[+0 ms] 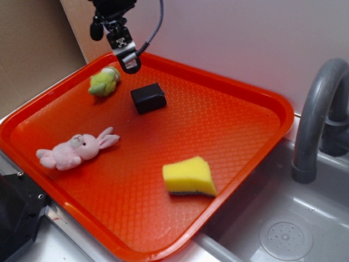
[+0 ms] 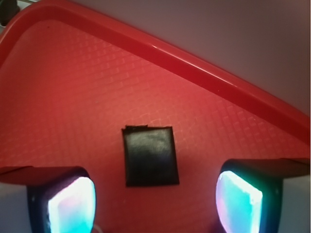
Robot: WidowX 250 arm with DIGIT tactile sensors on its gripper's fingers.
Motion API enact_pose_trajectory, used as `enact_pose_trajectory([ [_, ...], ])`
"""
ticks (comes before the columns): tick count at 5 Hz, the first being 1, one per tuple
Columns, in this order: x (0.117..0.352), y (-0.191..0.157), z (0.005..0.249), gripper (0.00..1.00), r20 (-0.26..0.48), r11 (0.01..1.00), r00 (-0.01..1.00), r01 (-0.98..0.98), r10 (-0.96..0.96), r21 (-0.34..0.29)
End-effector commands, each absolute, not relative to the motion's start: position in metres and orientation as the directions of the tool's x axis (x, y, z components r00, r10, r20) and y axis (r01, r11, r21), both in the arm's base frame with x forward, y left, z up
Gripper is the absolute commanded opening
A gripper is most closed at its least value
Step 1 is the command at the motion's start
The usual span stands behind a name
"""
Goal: Grab the black box.
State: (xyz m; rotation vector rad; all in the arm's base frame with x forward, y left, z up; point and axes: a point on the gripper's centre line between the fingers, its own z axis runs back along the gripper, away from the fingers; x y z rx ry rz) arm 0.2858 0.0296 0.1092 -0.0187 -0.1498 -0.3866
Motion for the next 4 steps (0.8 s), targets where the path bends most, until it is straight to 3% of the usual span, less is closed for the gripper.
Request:
enact_pose_trajectory([
  [1, 0.317, 0.029, 0.08, 1.0, 0.154, 0.923, 0.91, 0.378, -0.385, 0.072],
  [2, 0.316, 0.022, 0.056, 1.0, 0.11, 0.915, 0.909, 0.404, -0.402, 0.007],
  [3, 0.301, 0.011, 0.048, 1.0, 0.096, 0.904, 0.902, 0.427, -0.422, -0.04],
  [4, 0.294, 0.005, 0.054, 1.0, 0.112, 0.897, 0.894, 0.44, -0.433, -0.041],
])
